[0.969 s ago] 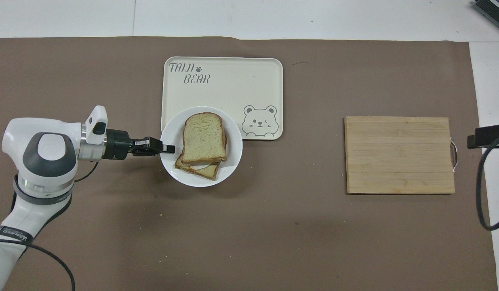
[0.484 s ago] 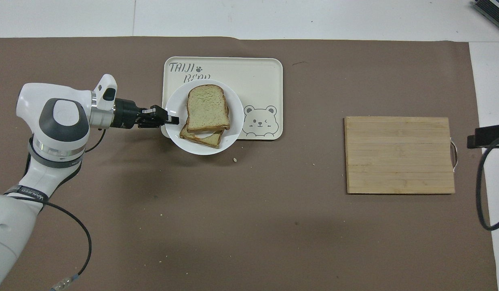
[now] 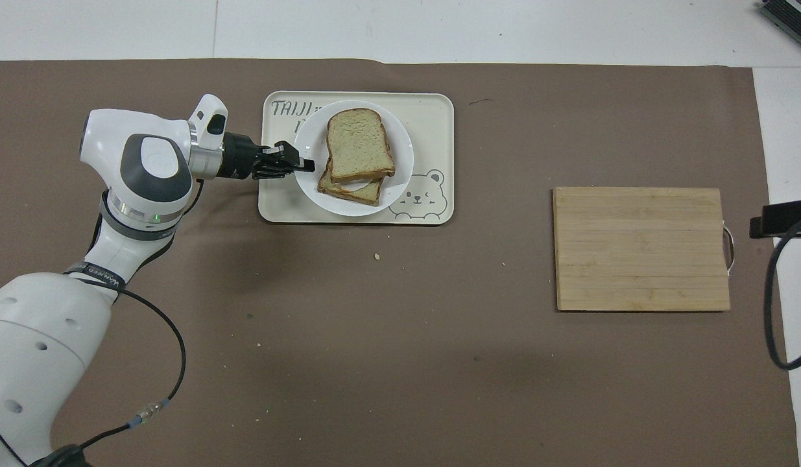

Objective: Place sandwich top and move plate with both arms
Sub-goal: 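Slide the plate with the left gripper onto the bear tray, then open the left gripper and withdraw it from the plate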

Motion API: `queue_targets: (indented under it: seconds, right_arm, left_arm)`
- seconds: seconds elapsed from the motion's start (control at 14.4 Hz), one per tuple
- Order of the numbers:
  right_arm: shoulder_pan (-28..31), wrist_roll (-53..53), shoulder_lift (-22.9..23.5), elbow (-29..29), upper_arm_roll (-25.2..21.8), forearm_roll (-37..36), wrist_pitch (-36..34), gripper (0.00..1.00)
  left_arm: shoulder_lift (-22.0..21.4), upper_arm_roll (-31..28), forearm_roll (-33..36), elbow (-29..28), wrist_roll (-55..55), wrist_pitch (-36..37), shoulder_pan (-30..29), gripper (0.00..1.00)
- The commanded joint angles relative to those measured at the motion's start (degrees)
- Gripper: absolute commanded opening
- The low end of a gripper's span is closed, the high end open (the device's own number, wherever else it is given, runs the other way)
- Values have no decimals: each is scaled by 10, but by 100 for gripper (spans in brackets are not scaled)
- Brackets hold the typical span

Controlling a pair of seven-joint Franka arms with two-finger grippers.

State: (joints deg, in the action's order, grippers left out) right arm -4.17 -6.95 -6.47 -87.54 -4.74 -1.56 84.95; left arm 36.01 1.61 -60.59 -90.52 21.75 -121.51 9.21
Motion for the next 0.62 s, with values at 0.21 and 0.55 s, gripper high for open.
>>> queue_targets:
  seconds: [0.21, 0.55]
  right_arm:
    - [4, 16, -3, 4, 0, 5, -12, 100]
    - [4, 16, -3, 4, 0, 5, -12, 100]
  left_arm:
    - [20, -1, 13, 19, -18, -28, 13, 0]
    - [15, -4, 36, 18, -12, -34, 9, 100]
